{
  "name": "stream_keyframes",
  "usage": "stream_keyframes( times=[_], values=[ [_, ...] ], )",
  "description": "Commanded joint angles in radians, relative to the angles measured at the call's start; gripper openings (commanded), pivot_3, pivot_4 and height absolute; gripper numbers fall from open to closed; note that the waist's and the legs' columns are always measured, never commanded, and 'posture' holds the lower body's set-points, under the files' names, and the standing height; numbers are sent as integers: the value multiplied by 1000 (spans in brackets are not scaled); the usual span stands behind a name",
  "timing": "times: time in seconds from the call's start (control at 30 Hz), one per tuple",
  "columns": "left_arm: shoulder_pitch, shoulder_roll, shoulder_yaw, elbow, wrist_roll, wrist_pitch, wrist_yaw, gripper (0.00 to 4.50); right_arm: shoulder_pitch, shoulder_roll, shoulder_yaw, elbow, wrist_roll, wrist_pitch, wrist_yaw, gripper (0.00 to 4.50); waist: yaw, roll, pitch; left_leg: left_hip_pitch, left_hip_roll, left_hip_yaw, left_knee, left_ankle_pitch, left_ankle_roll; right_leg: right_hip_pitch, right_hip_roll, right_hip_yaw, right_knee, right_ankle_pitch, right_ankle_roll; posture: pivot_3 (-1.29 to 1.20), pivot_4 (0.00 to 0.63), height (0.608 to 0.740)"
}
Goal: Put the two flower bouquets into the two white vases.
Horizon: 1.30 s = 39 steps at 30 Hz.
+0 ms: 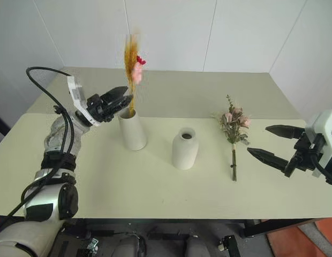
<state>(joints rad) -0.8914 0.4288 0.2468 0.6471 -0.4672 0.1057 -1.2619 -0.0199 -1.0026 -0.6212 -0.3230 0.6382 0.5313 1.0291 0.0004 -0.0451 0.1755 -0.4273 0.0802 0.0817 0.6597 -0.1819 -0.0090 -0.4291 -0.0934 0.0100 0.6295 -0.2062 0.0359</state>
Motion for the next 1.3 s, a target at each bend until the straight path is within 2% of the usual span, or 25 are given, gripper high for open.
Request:
stream_keyframes(
  times=[0.03, 0.07, 0.17, 0.27, 0.33, 0.4, 0.43, 0.57, 0.67, 0.83, 1.0, 1.2, 1.3],
  values=[
    [38, 50, -8, -130, 24, -3, 53, 4147, 1, -4, -37, -4, -4, -24, -1, 4500, 0, 0, 0, 1, 0, 0, 0, 0, 0, 1, 0, 0, 0, 0, 0, 0, 150, 740],
    [58, 62, -2, -157, 23, -8, 66, 4439, 1, -3, -37, -3, -5, -24, -2, 4500, 0, 0, 0, 2, 0, 0, 0, 0, 0, 2, 0, 0, 0, 0, 0, 0, 150, 740],
    [120, 107, 30, -263, -4, 11, 101, 4439, -17, -11, -20, 1, -11, 4, -32, 4500, -2, 0, 0, 3, 0, 0, 0, 0, 0, 4, 0, 0, -1, -1, 1, 0, 150, 740],
    [178, 177, 59, -414, -22, 64, 159, 4439, -96, -18, 55, 19, -33, 59, -126, 4500, -11, 0, 0, 4, 1, 0, 0, 0, 0, 4, 0, 0, -1, -2, 3, 0, 150, 740],
    [218, 240, 66, -517, -24, 98, 175, 4439, -186, -42, 168, 48, -72, 143, -193, 4500, -18, 0, 0, 4, 1, 0, 0, 0, 0, 4, 0, 0, 0, -2, 3, 0, 150, 740],
    [262, 329, 46, -605, -2, 125, 143, 4439, -300, -93, 351, 81, -177, 261, -265, 4500, -30, 1, 0, 5, 2, 1, 0, 0, 0, 4, 0, 1, 0, -2, 3, 0, 150, 740],
    [283, 376, 36, -639, 13, 129, 127, 4439, -358, -88, 404, 112, -185, 309, -277, 4500, -29, 1, 0, 5, 2, 2, 0, 0, 0, 3, 0, 1, 0, -2, 2, 0, 150, 740],
    [365, 557, 25, -754, 8, 165, 18, 4439, -596, 3, 564, 271, -216, 495, -336, 4500, -30, 1, -1, 4, 2, 2, -1, 0, 0, 2, 0, 1, 0, -5, -5, 0, 150, 740],
    [421, 632, 79, -819, -79, 180, -83, 4439, -736, 84, 636, 421, -258, 580, -378, 4500, -31, 1, 0, 2, 2, 3, -1, 0, 0, -1, 0, 1, 0, -3, -8, 0, 150, 740],
    [488, 681, 175, -878, -201, 249, -145, 4439, -886, 187, 687, 650, -318, 625, -417, 4500, -19, 2, -1, -6, 3, 4, -1, 0, 0, -10, 1, 1, 1, 1, -3, 0, 150, 740],
    [579, 695, 246, -910, -204, 246, -154, 4439, -956, 238, 735, 809, -393, 587, -432, 4500, -15, 2, 0, -8, 3, 4, -1, 0, 1, -12, 1, 1, 0, 1, -3, 0, 150, 740],
    [605, 680, 280, -926, -242, 250, -128, 4439, -1001, 279, 756, 928, -440, 568, -406, 4500, -18, 2, -1, -9, 3, 4, -1, 0, 1, -12, 1, 1, 0, 1, -3, 0, 150, 740],
    [624, 676, 281, -917, -222, 226, -121, 4500, -1010, 298, 761, 963, -445, 562, -380, 3923, -18, 2, -1, -9, 3, 4, -2, 0, 1, -12, 1, 1, 0, 1, -3, 0, 150, 740]
  ],
)
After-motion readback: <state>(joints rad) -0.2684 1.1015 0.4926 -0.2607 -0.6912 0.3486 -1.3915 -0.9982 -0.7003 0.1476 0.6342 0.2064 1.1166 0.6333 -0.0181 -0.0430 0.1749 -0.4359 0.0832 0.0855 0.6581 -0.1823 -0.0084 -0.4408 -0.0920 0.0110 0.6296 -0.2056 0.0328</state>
